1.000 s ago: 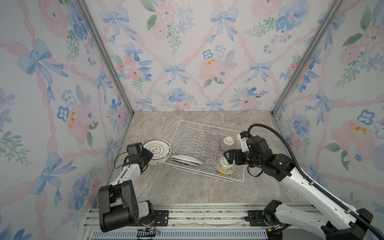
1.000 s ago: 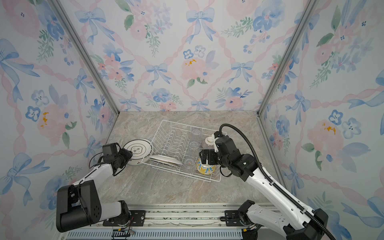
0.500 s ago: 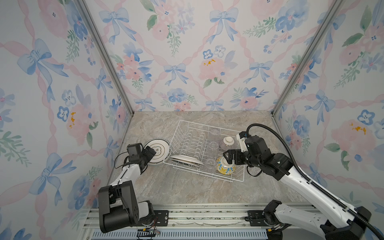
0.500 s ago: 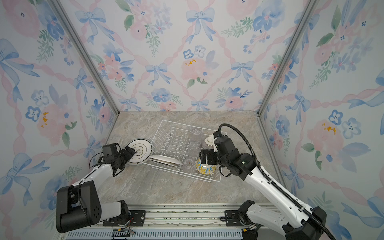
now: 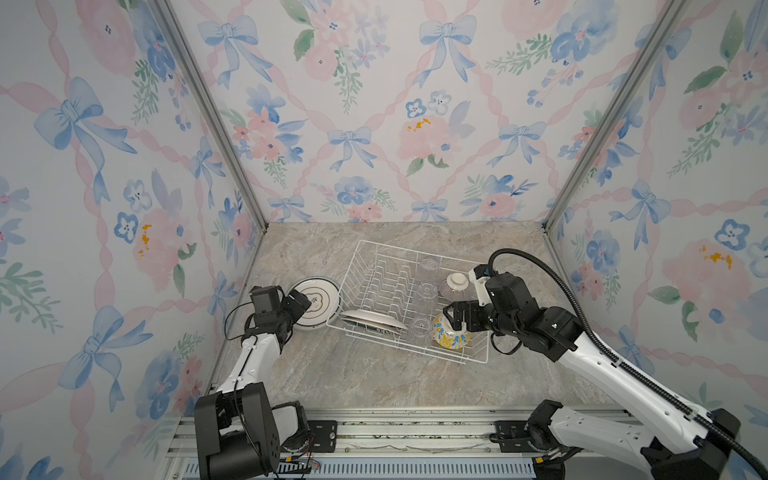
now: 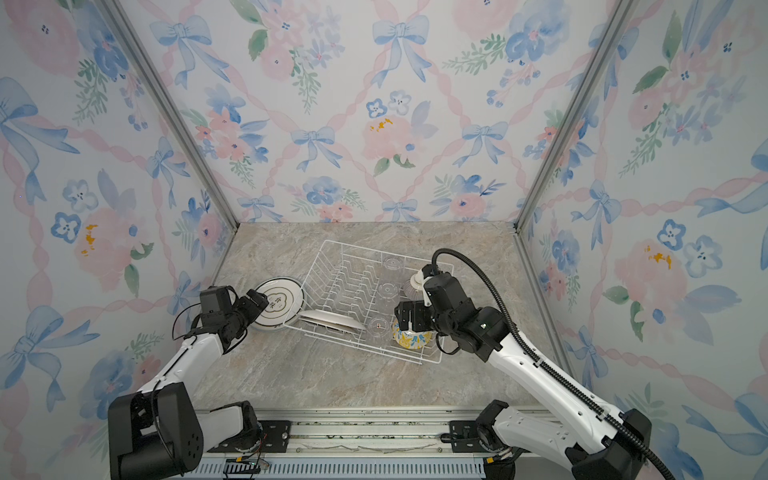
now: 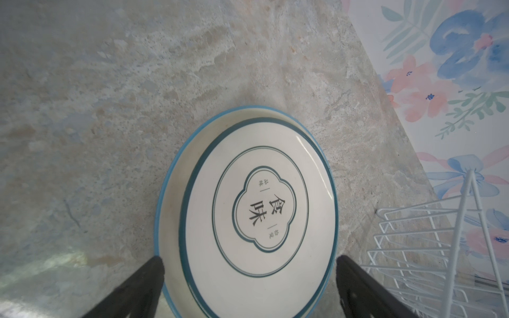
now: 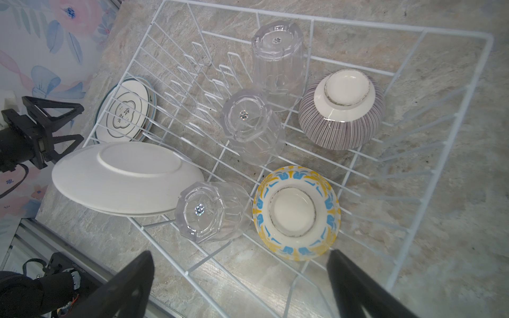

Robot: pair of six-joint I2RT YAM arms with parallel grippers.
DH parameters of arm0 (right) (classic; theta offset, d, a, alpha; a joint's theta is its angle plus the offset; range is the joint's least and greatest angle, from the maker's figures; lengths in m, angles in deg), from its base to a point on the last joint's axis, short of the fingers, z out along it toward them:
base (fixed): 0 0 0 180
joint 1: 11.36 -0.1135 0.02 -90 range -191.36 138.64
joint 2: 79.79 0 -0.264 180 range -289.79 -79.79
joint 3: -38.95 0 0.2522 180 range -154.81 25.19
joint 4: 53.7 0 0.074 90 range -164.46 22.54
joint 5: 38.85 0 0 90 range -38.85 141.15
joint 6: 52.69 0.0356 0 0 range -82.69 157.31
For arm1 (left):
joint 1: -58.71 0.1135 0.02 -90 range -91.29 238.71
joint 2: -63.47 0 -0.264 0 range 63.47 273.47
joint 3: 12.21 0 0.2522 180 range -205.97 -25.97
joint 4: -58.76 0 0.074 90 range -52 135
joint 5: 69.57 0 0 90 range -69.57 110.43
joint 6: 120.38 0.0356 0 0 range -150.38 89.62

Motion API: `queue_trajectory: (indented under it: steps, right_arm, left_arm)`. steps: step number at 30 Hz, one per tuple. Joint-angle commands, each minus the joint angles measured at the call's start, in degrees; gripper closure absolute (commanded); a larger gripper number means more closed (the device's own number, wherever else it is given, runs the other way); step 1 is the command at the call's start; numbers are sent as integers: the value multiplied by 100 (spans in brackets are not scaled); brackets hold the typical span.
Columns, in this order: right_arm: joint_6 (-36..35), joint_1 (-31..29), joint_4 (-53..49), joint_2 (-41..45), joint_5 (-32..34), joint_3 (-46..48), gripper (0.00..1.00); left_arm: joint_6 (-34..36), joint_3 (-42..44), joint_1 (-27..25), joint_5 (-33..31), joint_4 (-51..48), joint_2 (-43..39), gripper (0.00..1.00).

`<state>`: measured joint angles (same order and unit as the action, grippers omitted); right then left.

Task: Unload the mixed dishes from the dish rack
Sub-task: 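Reach the right gripper into the rack toward the red-green rimmed plate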

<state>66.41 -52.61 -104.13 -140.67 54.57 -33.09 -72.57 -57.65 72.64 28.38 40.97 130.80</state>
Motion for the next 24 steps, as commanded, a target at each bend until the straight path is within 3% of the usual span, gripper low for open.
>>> queue_trajectory:
  steps: [1,9,18,24]
  right_arm:
    - [-157,-261,-81,-161,189,-259,0]
    - [-647,-1080,-10,-787,396,-655,0]
    - [-1329,-1955,-99,-2031,912,-1286,2]
    - [-1664,-2181,-78,-2529,1278,-1633,12]
  left_arm:
    - [161,-41,8,289,-220,-317,2]
    - [105,-32,-301,506,-670,-1583,2]
    - [68,-242,-1013,660,-1248,-2155,2]
    - [84,-412,-1310,739,-1492,-2382,2]
